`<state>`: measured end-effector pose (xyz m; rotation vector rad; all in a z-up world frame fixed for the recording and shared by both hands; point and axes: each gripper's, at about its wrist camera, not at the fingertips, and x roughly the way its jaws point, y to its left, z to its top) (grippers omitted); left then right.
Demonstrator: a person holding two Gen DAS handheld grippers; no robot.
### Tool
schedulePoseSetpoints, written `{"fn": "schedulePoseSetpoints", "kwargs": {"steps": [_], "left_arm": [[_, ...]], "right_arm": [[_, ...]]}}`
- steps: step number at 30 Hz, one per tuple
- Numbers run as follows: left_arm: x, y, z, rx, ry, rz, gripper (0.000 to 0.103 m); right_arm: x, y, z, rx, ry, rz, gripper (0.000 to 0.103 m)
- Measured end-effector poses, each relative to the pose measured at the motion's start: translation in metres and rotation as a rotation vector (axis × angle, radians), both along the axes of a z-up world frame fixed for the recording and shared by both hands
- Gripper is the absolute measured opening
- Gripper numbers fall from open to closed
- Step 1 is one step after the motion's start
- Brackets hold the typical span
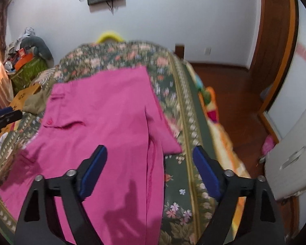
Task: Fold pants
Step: 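Lower both tools to the pink pants' hem and close both grippers on it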
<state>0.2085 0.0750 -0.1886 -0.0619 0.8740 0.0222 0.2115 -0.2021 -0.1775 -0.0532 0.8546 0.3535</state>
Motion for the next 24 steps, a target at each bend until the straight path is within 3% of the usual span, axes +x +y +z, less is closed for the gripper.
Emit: {"fn": "schedulePoseSetpoints", "kwargs": {"steps": [5, 7, 10, 13, 16, 17, 18, 19, 22, 24], "left_arm": [[0.012, 0.005, -0.025, -0.062, 0.134, -0.058, 0.059], [0.014, 0.002, -0.031, -0.075, 0.162, -0.083, 0.046], [0.021, -0.005, -0.041, -0.096, 0.213, -0.121, 0.043], [0.030, -0.007, -0.055, -0.185, 0.279, -0.145, 0.043], [0.036, -0.007, -0.062, -0.180, 0.292, -0.140, 0.042], [0.037, -0.007, -0.063, -0.184, 0.295, -0.138, 0.037], [0.038, -0.008, -0.064, -0.182, 0.299, -0.134, 0.016], [0.038, -0.009, -0.066, -0.166, 0.312, -0.136, 0.005], [0.033, -0.011, -0.064, -0.128, 0.293, -0.144, 0.005], [0.030, -0.014, -0.063, -0.056, 0.269, -0.145, 0.005]], "right_arm": [[0.024, 0.004, -0.029, 0.054, 0.126, 0.043, 0.040], [0.028, 0.009, -0.035, 0.059, 0.138, 0.069, 0.035], [0.033, 0.014, -0.039, 0.076, 0.158, 0.094, 0.035], [0.043, 0.021, -0.045, 0.069, 0.174, 0.110, 0.035], [0.050, 0.024, -0.051, 0.055, 0.195, 0.131, 0.034], [0.052, 0.025, -0.052, 0.057, 0.202, 0.139, 0.027], [0.053, 0.026, -0.053, 0.065, 0.210, 0.148, 0.021], [0.053, 0.027, -0.054, 0.077, 0.218, 0.158, 0.019], [0.048, 0.034, -0.054, 0.009, 0.194, 0.169, 0.009], [0.044, 0.036, -0.054, -0.010, 0.178, 0.166, 0.005]]}}
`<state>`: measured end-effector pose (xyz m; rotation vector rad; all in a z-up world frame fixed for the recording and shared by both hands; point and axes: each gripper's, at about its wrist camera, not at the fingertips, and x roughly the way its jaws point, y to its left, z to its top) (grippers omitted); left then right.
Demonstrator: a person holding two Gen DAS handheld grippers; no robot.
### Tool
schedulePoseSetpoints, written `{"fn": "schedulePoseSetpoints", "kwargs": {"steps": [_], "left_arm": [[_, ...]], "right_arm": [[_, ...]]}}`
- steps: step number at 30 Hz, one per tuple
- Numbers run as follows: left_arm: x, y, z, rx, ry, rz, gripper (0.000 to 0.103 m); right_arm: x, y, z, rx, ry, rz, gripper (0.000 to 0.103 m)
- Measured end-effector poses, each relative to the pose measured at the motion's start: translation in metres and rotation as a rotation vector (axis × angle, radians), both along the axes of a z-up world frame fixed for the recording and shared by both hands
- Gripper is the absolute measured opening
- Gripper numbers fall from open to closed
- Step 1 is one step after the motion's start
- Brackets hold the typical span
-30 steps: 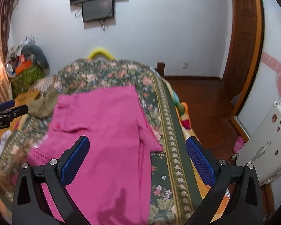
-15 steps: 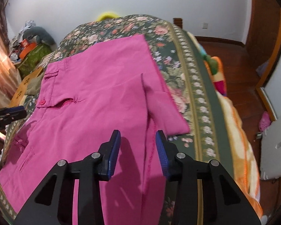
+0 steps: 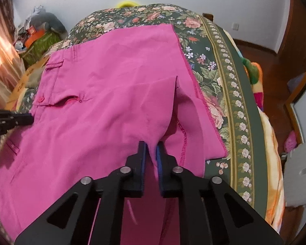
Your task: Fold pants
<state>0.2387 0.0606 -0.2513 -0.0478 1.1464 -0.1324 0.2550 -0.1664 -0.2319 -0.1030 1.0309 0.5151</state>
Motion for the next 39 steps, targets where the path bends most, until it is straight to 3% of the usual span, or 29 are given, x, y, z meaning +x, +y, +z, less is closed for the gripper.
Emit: {"fn": "schedulePoseSetpoints", "kwargs": {"steps": [8, 12, 16, 19, 21, 26, 28, 36, 39], "left_arm": [[0.000, 0.011, -0.003, 0.079, -0.016, 0.009, 0.007], [0.001, 0.020, -0.003, 0.017, -0.007, 0.021, 0.008], [-0.007, 0.023, 0.008, 0.004, -0.015, 0.032, 0.009], [-0.010, 0.029, 0.026, -0.038, -0.047, 0.040, 0.009], [-0.007, 0.030, 0.036, -0.042, -0.067, 0.046, 0.009], [0.014, 0.033, 0.044, -0.020, -0.096, 0.052, 0.024], [0.024, 0.035, 0.039, -0.021, -0.087, 0.064, 0.029], [0.062, 0.044, 0.000, -0.097, 0.034, 0.100, 0.031], [0.066, 0.043, -0.002, -0.113, 0.021, 0.089, 0.031]], "right_arm": [[-0.017, -0.012, -0.004, 0.049, 0.067, -0.031, 0.003], [-0.027, -0.011, -0.005, 0.061, 0.074, -0.041, 0.003], [-0.026, -0.011, 0.007, 0.036, 0.079, -0.041, 0.007], [-0.021, -0.018, 0.023, 0.037, 0.046, -0.064, 0.019], [-0.014, -0.027, 0.036, 0.062, 0.017, -0.091, 0.035], [0.011, -0.040, 0.053, 0.111, -0.029, -0.149, 0.039], [0.029, -0.040, 0.049, 0.110, -0.025, -0.158, 0.039], [0.082, -0.024, 0.001, 0.094, 0.095, -0.142, 0.038], [0.089, -0.016, -0.017, 0.087, 0.145, -0.114, 0.038]]}}
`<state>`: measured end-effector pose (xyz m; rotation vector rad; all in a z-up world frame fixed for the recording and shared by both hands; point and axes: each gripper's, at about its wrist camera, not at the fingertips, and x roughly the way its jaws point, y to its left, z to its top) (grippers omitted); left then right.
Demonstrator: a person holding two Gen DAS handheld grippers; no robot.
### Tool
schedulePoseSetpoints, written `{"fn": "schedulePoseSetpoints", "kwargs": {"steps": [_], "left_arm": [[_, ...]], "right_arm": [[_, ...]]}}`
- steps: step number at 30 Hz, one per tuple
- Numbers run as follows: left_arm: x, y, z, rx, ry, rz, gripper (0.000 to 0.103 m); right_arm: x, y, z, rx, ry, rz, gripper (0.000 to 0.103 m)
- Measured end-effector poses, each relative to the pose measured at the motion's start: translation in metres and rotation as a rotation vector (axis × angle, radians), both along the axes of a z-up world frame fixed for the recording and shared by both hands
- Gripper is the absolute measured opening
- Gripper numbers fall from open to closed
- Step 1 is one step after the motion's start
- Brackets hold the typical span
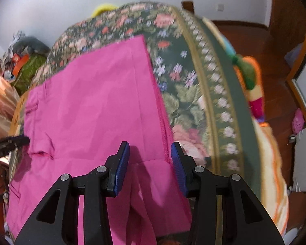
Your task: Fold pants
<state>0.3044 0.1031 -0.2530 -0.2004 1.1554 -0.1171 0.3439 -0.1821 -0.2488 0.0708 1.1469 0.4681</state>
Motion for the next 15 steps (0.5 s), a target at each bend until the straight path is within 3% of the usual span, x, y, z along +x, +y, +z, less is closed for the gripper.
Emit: {"fn": "schedulePoseSetpoints", "kwargs": {"steps": [2, 4, 5, 6, 9, 15], "left_arm": [[0.002, -0.004, 0.002, 0.023, -0.018, -0.014, 0.030], [0.003, -0.009, 0.004, 0.061, -0.035, -0.024, 0.011], [0.004, -0.011, 0.005, 0.088, -0.043, -0.023, 0.002], [0.004, -0.011, 0.006, 0.107, -0.051, -0.018, 0.002], [0.004, -0.009, 0.010, 0.193, -0.097, 0.035, 0.003], [0.010, -0.008, -0.001, 0.257, -0.092, 0.046, 0.004]], "right_arm": [[-0.003, 0.002, -0.003, -0.001, -0.020, 0.010, 0.038], [-0.008, 0.003, -0.003, 0.004, -0.031, 0.028, 0.026], [-0.009, 0.003, -0.002, 0.008, -0.033, 0.035, 0.014], [-0.011, 0.004, -0.002, 0.011, -0.036, 0.044, 0.008], [-0.020, 0.015, 0.000, -0.053, -0.095, 0.078, 0.005], [-0.022, 0.013, 0.000, -0.133, -0.161, 0.088, 0.004]]}}
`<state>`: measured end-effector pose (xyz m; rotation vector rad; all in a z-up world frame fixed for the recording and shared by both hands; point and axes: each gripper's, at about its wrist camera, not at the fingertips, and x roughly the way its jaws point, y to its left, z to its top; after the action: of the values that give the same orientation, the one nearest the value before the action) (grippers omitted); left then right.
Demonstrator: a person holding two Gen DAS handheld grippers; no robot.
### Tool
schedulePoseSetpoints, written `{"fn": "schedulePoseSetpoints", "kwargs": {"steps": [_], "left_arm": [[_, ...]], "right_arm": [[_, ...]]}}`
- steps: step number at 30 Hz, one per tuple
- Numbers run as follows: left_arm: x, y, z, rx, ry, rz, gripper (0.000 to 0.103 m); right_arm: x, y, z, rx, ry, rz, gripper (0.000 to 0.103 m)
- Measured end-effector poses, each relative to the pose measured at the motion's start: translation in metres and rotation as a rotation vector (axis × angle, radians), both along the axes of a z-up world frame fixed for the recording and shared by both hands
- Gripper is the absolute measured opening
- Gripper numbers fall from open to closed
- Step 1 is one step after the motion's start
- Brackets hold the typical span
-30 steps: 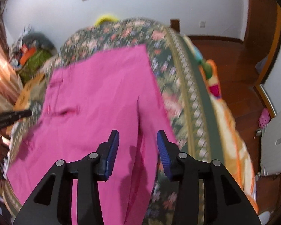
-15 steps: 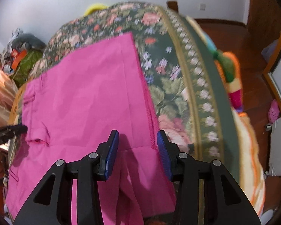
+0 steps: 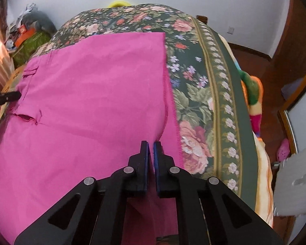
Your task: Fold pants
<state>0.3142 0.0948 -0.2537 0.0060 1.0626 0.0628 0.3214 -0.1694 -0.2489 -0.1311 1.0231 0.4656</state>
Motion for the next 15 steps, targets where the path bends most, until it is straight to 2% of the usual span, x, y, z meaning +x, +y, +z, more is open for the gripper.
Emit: {"fn": "schedulePoseSetpoints", "kwargs": {"steps": [2, 4, 7, 9, 11, 14, 15], "left_arm": [[-0.001, -0.005, 0.002, 0.036, 0.003, -0.026, 0.004], [-0.005, -0.006, 0.008, 0.016, 0.003, -0.043, 0.004], [-0.008, -0.006, 0.009, 0.033, 0.006, -0.053, 0.005], [-0.007, -0.003, 0.004, 0.023, 0.026, -0.039, 0.006], [-0.007, 0.000, 0.003, 0.005, 0.024, -0.026, 0.007], [-0.010, 0.003, 0.003, -0.001, 0.017, -0.020, 0.009], [-0.012, 0.003, 0.003, 0.006, 0.016, -0.028, 0.009]], "right_arm": [[0.001, -0.007, -0.001, 0.003, 0.023, -0.005, 0.004], [-0.004, -0.010, 0.010, -0.017, 0.025, -0.014, 0.005], [-0.017, -0.014, 0.039, 0.050, -0.013, -0.025, 0.008], [-0.024, -0.007, 0.048, 0.060, -0.024, 0.021, 0.008], [-0.025, 0.004, 0.042, 0.017, -0.017, 0.046, 0.011], [-0.017, 0.007, 0.011, -0.042, 0.058, 0.041, 0.017], [-0.015, 0.003, 0.003, -0.028, 0.068, 0.032, 0.027]]}}
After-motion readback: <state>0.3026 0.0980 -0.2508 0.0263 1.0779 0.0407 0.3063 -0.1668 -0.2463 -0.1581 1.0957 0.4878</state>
